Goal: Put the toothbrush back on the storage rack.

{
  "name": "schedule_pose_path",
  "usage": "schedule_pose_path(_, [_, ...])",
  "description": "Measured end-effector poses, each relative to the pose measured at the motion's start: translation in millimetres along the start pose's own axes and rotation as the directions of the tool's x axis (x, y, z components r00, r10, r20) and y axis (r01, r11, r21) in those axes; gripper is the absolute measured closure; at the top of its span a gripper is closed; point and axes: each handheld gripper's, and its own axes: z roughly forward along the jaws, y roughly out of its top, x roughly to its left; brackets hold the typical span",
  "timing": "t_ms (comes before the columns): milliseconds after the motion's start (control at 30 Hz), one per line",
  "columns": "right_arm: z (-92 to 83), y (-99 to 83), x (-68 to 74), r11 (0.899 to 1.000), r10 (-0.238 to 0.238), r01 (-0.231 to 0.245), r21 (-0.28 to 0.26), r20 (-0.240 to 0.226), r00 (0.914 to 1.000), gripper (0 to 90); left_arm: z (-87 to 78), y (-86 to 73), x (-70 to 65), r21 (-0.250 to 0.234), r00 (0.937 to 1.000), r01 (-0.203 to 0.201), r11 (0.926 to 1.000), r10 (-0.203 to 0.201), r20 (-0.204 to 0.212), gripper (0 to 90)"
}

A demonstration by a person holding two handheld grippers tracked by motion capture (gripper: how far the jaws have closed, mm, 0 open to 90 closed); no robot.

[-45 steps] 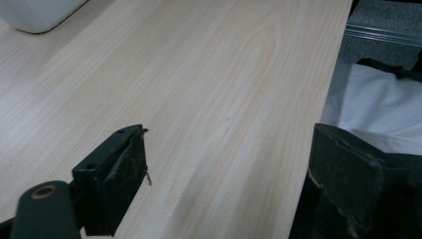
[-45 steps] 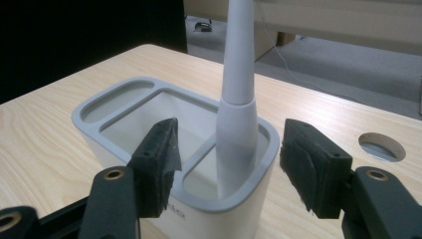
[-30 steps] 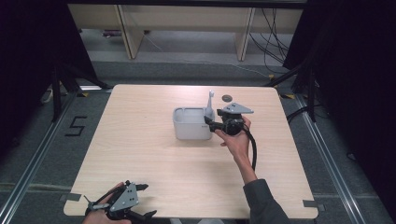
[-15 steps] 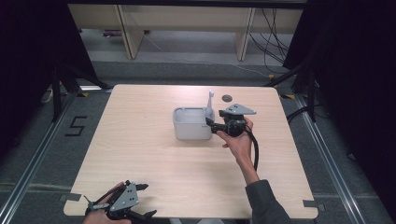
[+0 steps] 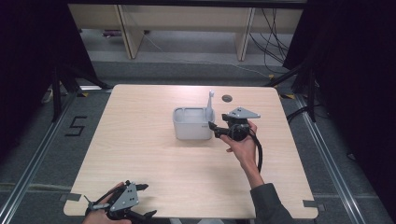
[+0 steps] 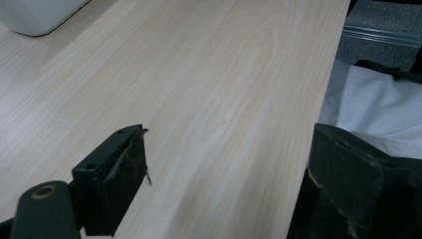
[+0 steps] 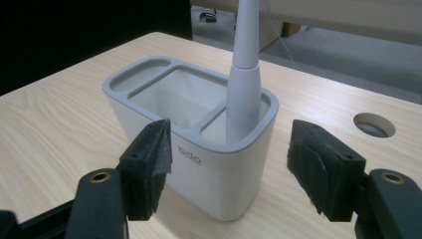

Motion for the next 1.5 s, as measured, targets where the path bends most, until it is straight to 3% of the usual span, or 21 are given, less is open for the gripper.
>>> schedule_pose_path(67, [-0.9, -0.7, 1.5, 1.0, 0.023, -0.023, 0.007, -0.006, 0.9997, 34.1, -0.9, 0.0, 1.0, 0.018, 0.9999, -0.013, 0.9998, 0.013, 0.009, 14.7])
schedule_pose_path(100, [-1.4, -0.8, 0.5, 1.0, -0.006, 0.006, -0.006, 0.008, 0.9999, 34.0, 0.6, -0.6, 0.3, -0.001, 1.0, -0.003, 1.0, 0.003, 0.0, 14.7])
schedule_pose_path(267, [-4.3, -1.7, 5.0, 1.0, 0.016, -0.016, 0.007, -0.014, 0.9998, 33.5, -0.9, 0.0, 1.0, 0.017, 0.9999, -0.012, 0.9998, 0.012, 0.009, 14.7])
schedule_pose_path(300, [-4.9, -1.8, 6.4, 1.0, 0.02, -0.019, 0.01, -0.015, 0.9997, 33.4, -0.1, -0.2, 0.2, 0.004, 0.9999, 0.004, 1.0, -0.004, 0.012, 14.7])
schedule_pose_path(433, [-7.2, -1.9, 6.2, 1.0, -0.022, 0.022, 0.001, -0.008, 0.9997, 33.1, -0.4, -0.3, 0.5, 0.006, 1.0, -0.009, 0.9999, 0.009, 0.002, 14.7])
schedule_pose_path(467, [-7.6, -2.6, 8.9, 1.0, 0.014, -0.014, 0.009, -0.016, 0.9998, 33.0, -0.6, -0.1, 0.9, 0.009, 0.9999, -0.011, 0.9999, 0.011, 0.003, 14.7])
schedule_pose_path(500, [-7.6, -3.2, 9.7, 1.0, 0.007, -0.007, 0.002, -0.011, 0.9999, 33.0, -0.1, 0.1, 0.2, -0.001, 1.0, 0.006, 1.0, -0.006, 0.007, 14.7])
schedule_pose_path(533, [-8.4, -3.4, 8.1, 1.0, -0.03, 0.03, 0.003, 0.001, 0.9995, 32.9, -0.3, 0.3, 0.5, 0.004, 0.9999, 0.005, 1.0, -0.005, 0.008, 14.7])
schedule_pose_path(600, [-9.7, -4.5, 10.3, 1.0, -0.006, 0.006, 0.022, -0.008, 1.0, 32.8, -0.5, -0.3, 0.4, 0.004, 1.0, -0.009, 0.9999, 0.009, -0.002, 14.7])
schedule_pose_path(667, [-9.6, -5.9, 11.1, 1.0, -0.008, 0.009, 0.019, -0.015, 0.9999, 32.4, 0.2, -0.3, -0.2, -0.005, 1.0, 0.006, 1.0, -0.006, 0.001, 14.7])
schedule_pose_path(767, [-11.3, -7.3, 11.2, 0.999, -0.027, 0.028, 0.023, -0.009, 0.9996, 32.2, -0.4, -0.3, 0.5, 0.004, 0.9999, -0.011, 0.9999, 0.011, -0.006, 14.7])
schedule_pose_path(833, [-13.5, -8.6, 14.4, 0.999, 0.002, -0.001, 0.041, -0.012, 0.9999, 31.9, 0.3, -0.5, -0.3, -0.006, 1.0, 0.004, 1.0, -0.004, 0.0, 14.7])
schedule_pose_path(933, [-13.4, -9.5, 12.5, 0.999, -0.043, 0.043, 0.02, -0.015, 0.999, 31.6, -0.5, -0.3, 0.5, 0.004, 0.9999, -0.01, 0.9999, 0.01, -0.003, 14.7])
schedule_pose_path(1000, [-15.0, -10.1, 14.6, 0.999, -0.024, 0.025, 0.028, -0.021, 0.9995, 31.2, -0.6, -0.1, 0.9, 0.009, 1.0, -0.009, 0.9999, 0.009, 0.004, 14.7])
schedule_pose_path(1067, [-16.2, -10.5, 14.5, 0.999, -0.038, 0.039, 0.031, -0.019, 0.9991, 30.6, 0.1, -0.2, -0.2, -0.005, 1.0, 0.006, 1.0, -0.006, -0.002, 14.7])
schedule_pose_path(1133, [-15.9, -12.1, 16.3, 1.0, -0.016, 0.017, 0.025, -0.032, 0.9994, 30.1, -0.3, -0.4, 0.3, 0.003, 0.9999, -0.01, 0.9999, 0.01, -0.006, 14.7])
schedule_pose_path(1233, [-18.0, -13.8, 17.8, 0.999, -0.015, 0.016, 0.043, -0.025, 0.9996, 29.3, 0.1, -0.1, -0.2, -0.004, 1.0, 0.005, 1.0, -0.005, -0.001, 14.7])
schedule_pose_path(1333, [-17.7, -15.0, 18.1, 0.999, -0.036, 0.037, 0.038, -0.032, 0.9989, 28.9, -0.7, -0.2, 0.6, 0.007, 0.9999, -0.011, 0.9999, 0.011, 0.0, 14.7])
schedule_pose_path(1367, [-19.3, -15.2, 20.5, 0.999, -0.007, 0.009, 0.052, -0.03, 0.9995, 28.8, -0.3, -0.2, 0.4, 0.003, 1.0, -0.003, 1.0, 0.003, 0.003, 14.7])
schedule_pose_path(1433, [-19.3, -15.4, 20.0, 0.998, -0.044, 0.045, 0.037, -0.031, 0.9986, 28.7, 0.1, -0.3, -0.1, -0.005, 1.0, 0.003, 1.0, -0.003, -0.001, 14.7])
schedule_pose_path(1500, [-19.6, -16.4, 23.0, 0.999, -0.03, 0.031, 0.037, -0.039, 0.9988, 28.6, -0.4, -0.3, 0.2, 0.002, 0.9999, -0.01, 0.9999, 0.01, -0.007, 14.7])
